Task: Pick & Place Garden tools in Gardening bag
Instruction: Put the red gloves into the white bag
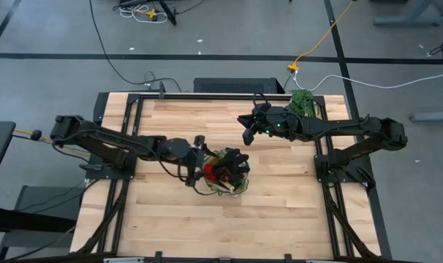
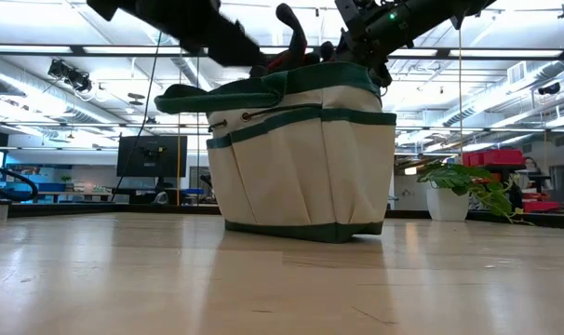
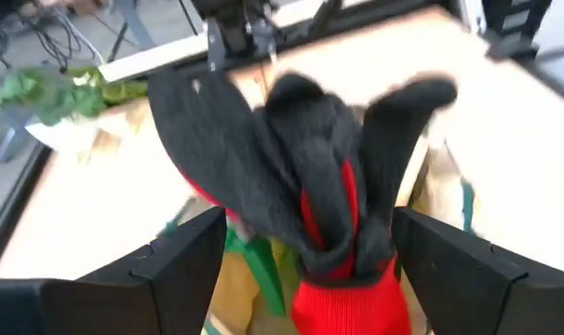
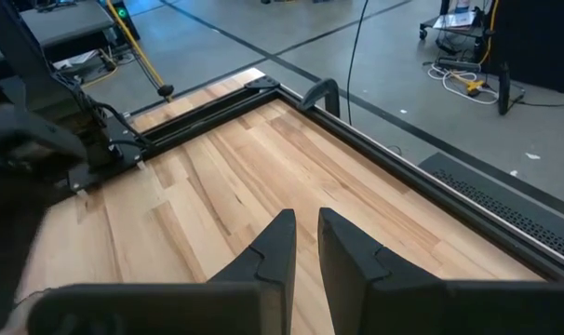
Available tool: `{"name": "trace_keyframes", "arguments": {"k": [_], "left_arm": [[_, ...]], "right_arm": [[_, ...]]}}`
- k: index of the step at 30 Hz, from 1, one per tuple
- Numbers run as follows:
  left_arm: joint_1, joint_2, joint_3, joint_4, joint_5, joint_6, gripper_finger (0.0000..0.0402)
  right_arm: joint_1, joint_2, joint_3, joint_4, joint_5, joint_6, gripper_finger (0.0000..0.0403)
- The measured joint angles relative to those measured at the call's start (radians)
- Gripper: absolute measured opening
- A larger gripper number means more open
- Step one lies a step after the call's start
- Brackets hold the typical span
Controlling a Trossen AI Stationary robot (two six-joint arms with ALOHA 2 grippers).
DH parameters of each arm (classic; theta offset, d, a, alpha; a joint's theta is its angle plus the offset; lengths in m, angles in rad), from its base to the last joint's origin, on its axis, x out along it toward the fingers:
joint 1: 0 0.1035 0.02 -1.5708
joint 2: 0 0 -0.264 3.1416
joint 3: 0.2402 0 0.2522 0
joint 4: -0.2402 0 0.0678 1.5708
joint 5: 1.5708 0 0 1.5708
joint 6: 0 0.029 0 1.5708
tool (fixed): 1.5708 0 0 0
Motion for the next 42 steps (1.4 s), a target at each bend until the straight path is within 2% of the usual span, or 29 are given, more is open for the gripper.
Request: {"name": "trace_keyframes", "arguments": {"k": [7, 18, 25, 30, 42], "left_arm": [[-0.001, 0.040, 0.000, 0.081, 0.118, -0.049, 0.0299], [-0.001, 0.136, 0.001, 0.078, 0.188, -0.135, 0.0264], [0.002, 0.187, 0.000, 0.071, 0.187, -0.153, 0.0243], [0.006, 0.188, 0.000, 0.109, 0.125, -0.144, 0.0232], [0.074, 0.214, 0.001, 0.113, 0.183, -0.146, 0.0205]], "right_arm": [[0.000, 0.000, 0.000, 0.005, 0.000, 0.000, 0.0050], [0.000, 0.000, 0.000, -0.001, 0.000, -0.002, 0.0050], [0.000, 0.000, 0.000, 0.001, 0.000, -0.003, 0.0050], [0.000, 0.000, 0.000, 0.001, 0.000, -0.003, 0.0050], [0.000, 0.000, 0.000, 0.000, 0.000, -0.003, 0.0050]]}}
